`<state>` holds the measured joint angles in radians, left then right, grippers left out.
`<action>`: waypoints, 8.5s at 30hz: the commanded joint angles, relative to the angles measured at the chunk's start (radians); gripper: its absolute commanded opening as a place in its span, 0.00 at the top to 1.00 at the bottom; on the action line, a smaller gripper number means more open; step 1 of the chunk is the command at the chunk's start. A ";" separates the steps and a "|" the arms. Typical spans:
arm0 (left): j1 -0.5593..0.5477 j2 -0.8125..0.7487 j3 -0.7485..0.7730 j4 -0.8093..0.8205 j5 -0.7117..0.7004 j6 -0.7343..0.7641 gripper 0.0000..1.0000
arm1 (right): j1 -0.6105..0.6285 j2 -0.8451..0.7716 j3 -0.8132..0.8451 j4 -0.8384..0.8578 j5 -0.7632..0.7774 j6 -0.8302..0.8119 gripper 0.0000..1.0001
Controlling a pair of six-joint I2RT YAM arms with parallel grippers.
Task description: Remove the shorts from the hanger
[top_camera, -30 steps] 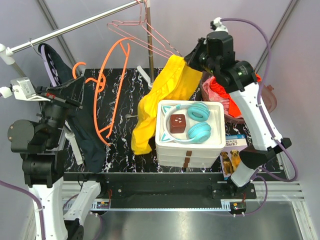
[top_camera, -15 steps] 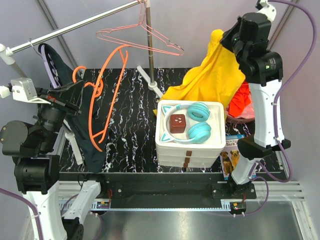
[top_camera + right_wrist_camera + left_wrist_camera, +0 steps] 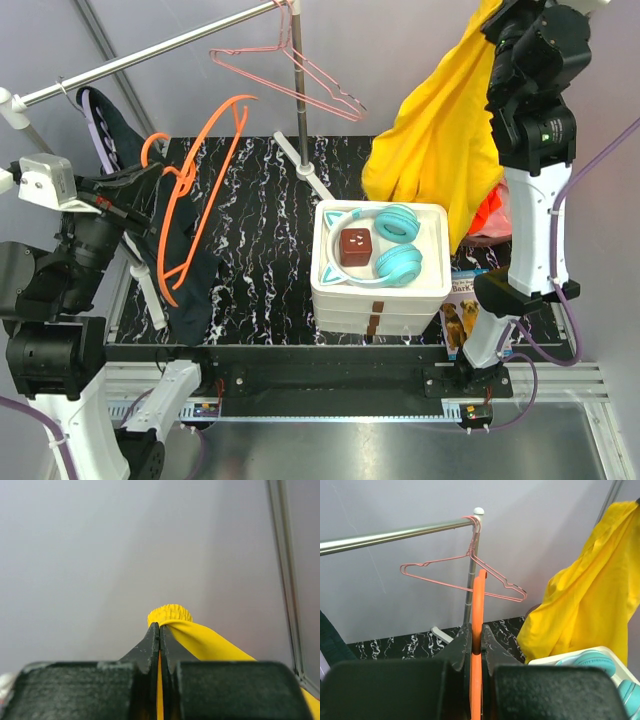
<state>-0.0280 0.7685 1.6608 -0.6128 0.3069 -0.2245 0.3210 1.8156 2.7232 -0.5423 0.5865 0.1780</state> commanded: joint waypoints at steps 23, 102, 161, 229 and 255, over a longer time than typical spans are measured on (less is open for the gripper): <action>-0.046 0.133 0.070 0.008 -0.003 0.050 1.00 | -0.352 0.157 -0.094 0.312 -0.148 0.095 1.00; -0.044 0.147 -0.046 -0.068 -0.264 -0.455 1.00 | 0.473 -0.053 0.010 -0.803 -0.313 0.064 0.00; -0.076 0.197 0.053 -0.232 -0.358 -0.656 0.52 | 1.052 0.188 -0.213 -0.269 -0.030 -0.200 1.00; -0.076 -0.173 0.040 -0.407 -0.236 -0.116 0.28 | 0.345 0.403 -0.101 0.696 -0.958 1.261 1.00; -0.076 -0.173 0.051 -0.452 -0.305 -0.208 0.25 | 0.270 0.111 -0.224 -0.105 -0.860 0.800 0.00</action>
<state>-0.0994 0.5724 1.6806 -1.0588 0.0406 -0.3897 0.6098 2.0087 2.4748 -0.3832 -0.3161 1.1690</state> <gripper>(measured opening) 0.747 0.941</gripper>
